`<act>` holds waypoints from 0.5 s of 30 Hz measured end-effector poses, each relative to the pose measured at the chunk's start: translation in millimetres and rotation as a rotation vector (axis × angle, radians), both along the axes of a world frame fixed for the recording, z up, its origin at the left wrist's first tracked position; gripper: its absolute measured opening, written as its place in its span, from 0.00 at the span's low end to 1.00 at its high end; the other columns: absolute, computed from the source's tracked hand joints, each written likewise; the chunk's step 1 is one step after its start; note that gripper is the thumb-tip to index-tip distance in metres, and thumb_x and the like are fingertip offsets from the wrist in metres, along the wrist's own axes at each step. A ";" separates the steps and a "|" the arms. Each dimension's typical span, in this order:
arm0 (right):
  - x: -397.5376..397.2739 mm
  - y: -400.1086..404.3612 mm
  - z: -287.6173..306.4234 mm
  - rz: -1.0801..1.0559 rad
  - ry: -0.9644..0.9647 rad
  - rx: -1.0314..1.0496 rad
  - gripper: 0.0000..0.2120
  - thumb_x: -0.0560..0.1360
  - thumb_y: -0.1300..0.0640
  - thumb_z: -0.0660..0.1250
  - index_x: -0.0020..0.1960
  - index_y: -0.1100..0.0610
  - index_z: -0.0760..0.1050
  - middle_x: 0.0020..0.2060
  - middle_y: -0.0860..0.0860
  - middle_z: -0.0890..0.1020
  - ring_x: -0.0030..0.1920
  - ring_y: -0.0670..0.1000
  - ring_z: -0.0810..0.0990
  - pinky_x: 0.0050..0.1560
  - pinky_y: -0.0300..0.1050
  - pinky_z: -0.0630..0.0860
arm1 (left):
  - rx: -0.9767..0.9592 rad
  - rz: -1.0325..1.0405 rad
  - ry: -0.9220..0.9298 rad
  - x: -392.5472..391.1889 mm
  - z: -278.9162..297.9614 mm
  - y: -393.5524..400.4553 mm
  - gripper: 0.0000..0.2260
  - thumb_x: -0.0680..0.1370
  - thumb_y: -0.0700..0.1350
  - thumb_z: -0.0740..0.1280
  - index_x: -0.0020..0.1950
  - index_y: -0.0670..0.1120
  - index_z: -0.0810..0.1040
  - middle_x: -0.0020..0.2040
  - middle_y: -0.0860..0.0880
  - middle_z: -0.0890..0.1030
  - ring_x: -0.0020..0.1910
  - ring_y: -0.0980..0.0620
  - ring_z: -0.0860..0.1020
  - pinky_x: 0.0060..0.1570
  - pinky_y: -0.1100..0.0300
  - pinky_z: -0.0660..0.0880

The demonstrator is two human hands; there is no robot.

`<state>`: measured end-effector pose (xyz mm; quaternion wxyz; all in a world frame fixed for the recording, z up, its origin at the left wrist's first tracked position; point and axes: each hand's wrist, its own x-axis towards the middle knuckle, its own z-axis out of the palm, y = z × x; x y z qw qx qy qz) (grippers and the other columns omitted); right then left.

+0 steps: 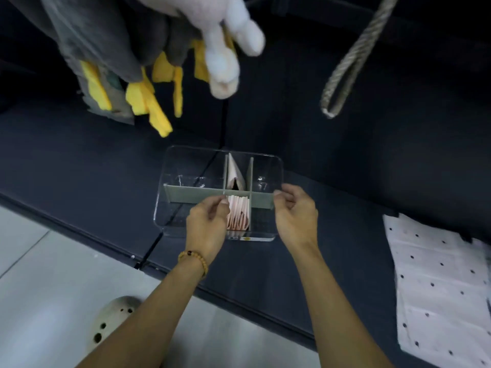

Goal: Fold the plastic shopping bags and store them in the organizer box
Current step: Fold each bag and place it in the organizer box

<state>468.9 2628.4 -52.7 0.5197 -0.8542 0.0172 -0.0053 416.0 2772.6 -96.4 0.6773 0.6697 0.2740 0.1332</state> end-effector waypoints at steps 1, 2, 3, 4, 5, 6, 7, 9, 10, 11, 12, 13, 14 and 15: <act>-7.6 -18.3 -0.4 -0.033 0.010 0.011 0.13 0.78 0.52 0.64 0.61 0.53 0.76 0.43 0.39 0.79 0.45 0.35 0.78 0.47 0.27 0.73 | -0.075 0.005 -0.025 -6.1 3.9 -12.7 0.06 0.79 0.42 0.64 0.47 0.51 0.80 0.46 0.48 0.83 0.50 0.49 0.81 0.53 0.51 0.78; -15.4 -38.1 -1.4 -0.067 0.021 0.018 0.12 0.79 0.52 0.64 0.61 0.52 0.77 0.43 0.38 0.79 0.45 0.35 0.78 0.45 0.24 0.72 | -0.137 -0.002 -0.046 -11.8 7.7 -27.6 0.06 0.79 0.42 0.64 0.47 0.51 0.79 0.46 0.48 0.83 0.50 0.49 0.81 0.50 0.54 0.78; -23.4 -59.9 -3.2 -0.106 0.034 0.020 0.12 0.79 0.52 0.64 0.60 0.52 0.77 0.44 0.39 0.79 0.45 0.34 0.77 0.42 0.22 0.70 | -0.191 -0.024 -0.062 -17.4 11.2 -44.4 0.06 0.80 0.42 0.64 0.48 0.50 0.79 0.46 0.48 0.83 0.50 0.50 0.81 0.48 0.57 0.78; -31.2 -82.1 -6.0 -0.150 0.045 0.012 0.11 0.79 0.52 0.64 0.60 0.52 0.77 0.45 0.40 0.79 0.44 0.34 0.77 0.40 0.21 0.69 | -0.227 -0.060 -0.067 -22.6 12.8 -62.1 0.06 0.80 0.42 0.63 0.49 0.50 0.79 0.47 0.48 0.83 0.50 0.51 0.82 0.47 0.61 0.78; -39.3 -105.6 -9.3 -0.202 0.054 -0.007 0.11 0.79 0.53 0.64 0.59 0.52 0.77 0.45 0.42 0.80 0.45 0.36 0.77 0.40 0.21 0.69 | -0.245 -0.106 -0.065 -27.2 12.0 -80.6 0.06 0.80 0.42 0.63 0.50 0.49 0.79 0.49 0.48 0.83 0.50 0.53 0.82 0.46 0.63 0.78; -47.9 -130.1 -13.0 -0.259 0.064 -0.032 0.11 0.79 0.53 0.64 0.59 0.53 0.78 0.45 0.44 0.81 0.45 0.39 0.78 0.42 0.23 0.69 | -0.246 -0.160 -0.055 -31.4 9.8 -99.8 0.06 0.80 0.42 0.63 0.51 0.50 0.79 0.50 0.48 0.83 0.50 0.55 0.82 0.47 0.64 0.78; -56.8 -155.8 -17.4 -0.319 0.080 -0.061 0.11 0.79 0.54 0.64 0.59 0.54 0.78 0.47 0.47 0.81 0.46 0.43 0.79 0.46 0.29 0.71 | -0.238 -0.219 -0.040 -34.4 6.9 -119.8 0.07 0.80 0.42 0.63 0.51 0.50 0.79 0.50 0.49 0.82 0.50 0.56 0.81 0.48 0.64 0.79; -74.9 -208.4 -28.8 -0.425 0.132 -0.148 0.12 0.80 0.54 0.63 0.61 0.56 0.77 0.52 0.53 0.82 0.50 0.51 0.79 0.55 0.42 0.74 | -0.204 -0.340 -0.009 -37.9 -0.1 -160.3 0.07 0.80 0.42 0.63 0.51 0.51 0.79 0.52 0.49 0.82 0.52 0.56 0.81 0.52 0.61 0.78; -84.5 -234.7 -35.6 -0.467 0.159 -0.196 0.14 0.80 0.54 0.62 0.62 0.57 0.76 0.56 0.55 0.82 0.53 0.54 0.79 0.59 0.46 0.74 | -0.176 -0.402 0.003 -38.5 -3.6 -180.4 0.07 0.80 0.42 0.63 0.52 0.52 0.79 0.52 0.50 0.82 0.53 0.55 0.80 0.54 0.58 0.77; -93.9 -260.3 -42.1 -0.505 0.186 -0.238 0.16 0.80 0.53 0.62 0.64 0.58 0.75 0.59 0.56 0.80 0.57 0.56 0.79 0.62 0.49 0.73 | -0.140 -0.464 0.013 -38.3 -7.0 -200.3 0.06 0.80 0.43 0.64 0.53 0.52 0.79 0.53 0.51 0.82 0.54 0.55 0.79 0.56 0.58 0.76; -102.6 -283.9 -47.9 -0.539 0.211 -0.279 0.18 0.80 0.52 0.62 0.66 0.58 0.73 0.63 0.57 0.78 0.60 0.58 0.77 0.64 0.51 0.72 | -0.094 -0.524 0.020 -37.4 -10.6 -219.4 0.06 0.80 0.44 0.64 0.54 0.51 0.79 0.54 0.52 0.81 0.55 0.56 0.79 0.56 0.59 0.76; -110.5 -305.1 -52.8 -0.569 0.231 -0.321 0.20 0.80 0.50 0.62 0.68 0.58 0.71 0.66 0.57 0.75 0.64 0.59 0.75 0.66 0.52 0.71 | -0.044 -0.580 0.025 -35.8 -14.3 -237.4 0.07 0.80 0.45 0.64 0.56 0.51 0.79 0.55 0.53 0.81 0.56 0.57 0.78 0.55 0.62 0.75; -116.9 -323.9 -56.9 -0.584 0.247 -0.370 0.22 0.80 0.49 0.62 0.70 0.58 0.69 0.68 0.57 0.72 0.67 0.59 0.71 0.67 0.53 0.69 | 0.010 -0.636 0.027 -33.7 -17.2 -254.7 0.08 0.80 0.45 0.64 0.57 0.50 0.78 0.55 0.53 0.80 0.56 0.57 0.78 0.54 0.67 0.74; -121.7 -340.0 -61.1 -0.573 0.264 -0.424 0.26 0.79 0.48 0.62 0.73 0.58 0.65 0.71 0.57 0.69 0.71 0.58 0.67 0.69 0.53 0.66 | 0.063 -0.691 0.028 -31.4 -19.0 -270.8 0.09 0.80 0.45 0.64 0.59 0.50 0.77 0.56 0.53 0.80 0.56 0.58 0.77 0.53 0.71 0.73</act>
